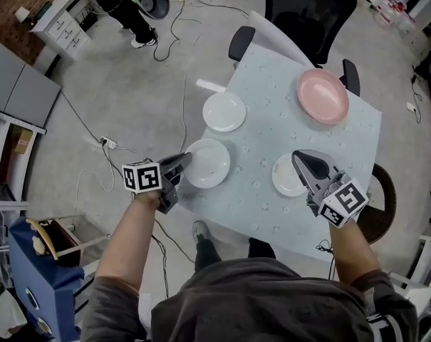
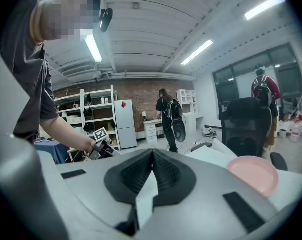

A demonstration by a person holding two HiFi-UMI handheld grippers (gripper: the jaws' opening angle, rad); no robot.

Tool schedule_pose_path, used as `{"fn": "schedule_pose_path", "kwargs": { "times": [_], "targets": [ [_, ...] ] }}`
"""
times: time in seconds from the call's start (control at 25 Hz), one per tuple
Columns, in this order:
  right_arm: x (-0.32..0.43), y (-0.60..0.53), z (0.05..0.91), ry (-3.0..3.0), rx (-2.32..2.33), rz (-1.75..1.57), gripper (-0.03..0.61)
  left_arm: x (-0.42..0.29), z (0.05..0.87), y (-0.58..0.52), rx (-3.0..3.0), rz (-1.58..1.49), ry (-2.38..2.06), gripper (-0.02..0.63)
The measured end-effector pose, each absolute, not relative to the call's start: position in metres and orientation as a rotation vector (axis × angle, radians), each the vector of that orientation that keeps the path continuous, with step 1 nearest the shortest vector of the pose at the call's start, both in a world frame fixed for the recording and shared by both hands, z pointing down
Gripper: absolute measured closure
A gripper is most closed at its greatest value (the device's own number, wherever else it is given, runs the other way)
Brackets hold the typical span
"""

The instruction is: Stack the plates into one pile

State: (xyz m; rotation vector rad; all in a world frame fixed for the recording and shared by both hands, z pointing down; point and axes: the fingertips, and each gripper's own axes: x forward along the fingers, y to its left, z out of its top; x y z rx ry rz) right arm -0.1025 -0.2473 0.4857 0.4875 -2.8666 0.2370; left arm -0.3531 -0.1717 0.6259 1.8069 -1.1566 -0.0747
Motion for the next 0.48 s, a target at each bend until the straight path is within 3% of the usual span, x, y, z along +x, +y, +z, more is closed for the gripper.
{"fn": "schedule_pose_path", "kwargs": {
  "times": [0.48],
  "targets": [
    [-0.003, -0.27, 0.475, -2.84, 0.72, 0.239, 0.584, -0.188, 0.591, -0.238, 1.943, 0.033, -0.911, 0.598]
  ]
}}
